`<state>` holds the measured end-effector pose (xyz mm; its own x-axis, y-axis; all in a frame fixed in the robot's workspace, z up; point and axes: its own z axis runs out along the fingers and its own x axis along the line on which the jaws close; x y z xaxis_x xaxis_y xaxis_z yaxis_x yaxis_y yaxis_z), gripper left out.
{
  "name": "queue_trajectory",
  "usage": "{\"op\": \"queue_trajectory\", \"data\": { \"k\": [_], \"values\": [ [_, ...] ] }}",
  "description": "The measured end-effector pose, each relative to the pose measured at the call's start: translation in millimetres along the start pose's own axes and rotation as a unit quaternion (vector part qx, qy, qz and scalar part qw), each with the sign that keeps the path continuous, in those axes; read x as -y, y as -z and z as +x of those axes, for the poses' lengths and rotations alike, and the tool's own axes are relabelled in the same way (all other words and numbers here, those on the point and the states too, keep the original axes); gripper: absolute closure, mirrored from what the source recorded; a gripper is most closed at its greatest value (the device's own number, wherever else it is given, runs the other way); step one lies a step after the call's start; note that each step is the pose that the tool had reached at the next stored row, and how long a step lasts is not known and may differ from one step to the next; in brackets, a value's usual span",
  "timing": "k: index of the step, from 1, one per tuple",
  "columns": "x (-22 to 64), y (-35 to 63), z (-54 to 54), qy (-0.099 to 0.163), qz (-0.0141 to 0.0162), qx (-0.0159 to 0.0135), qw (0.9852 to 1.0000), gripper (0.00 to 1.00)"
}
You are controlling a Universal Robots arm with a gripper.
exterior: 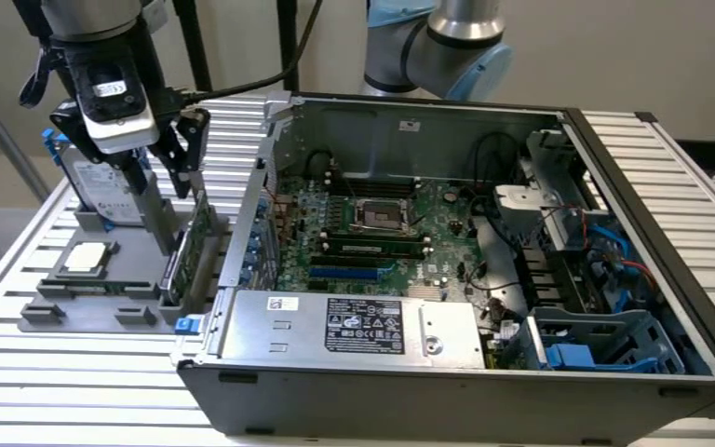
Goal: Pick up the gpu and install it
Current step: 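Pick up the gpu and move the gpu toward the slot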
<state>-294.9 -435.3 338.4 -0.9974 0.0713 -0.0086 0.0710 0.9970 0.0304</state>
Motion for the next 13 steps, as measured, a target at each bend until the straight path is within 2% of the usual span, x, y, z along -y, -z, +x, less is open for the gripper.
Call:
{"op": "queue_trajectory", "data": {
  "k": [13],
  "values": [
    [0.8, -23.6, 0.3, 0.000, 0.0000, 0.0000, 1.0000, 0.46]
  ]
}}
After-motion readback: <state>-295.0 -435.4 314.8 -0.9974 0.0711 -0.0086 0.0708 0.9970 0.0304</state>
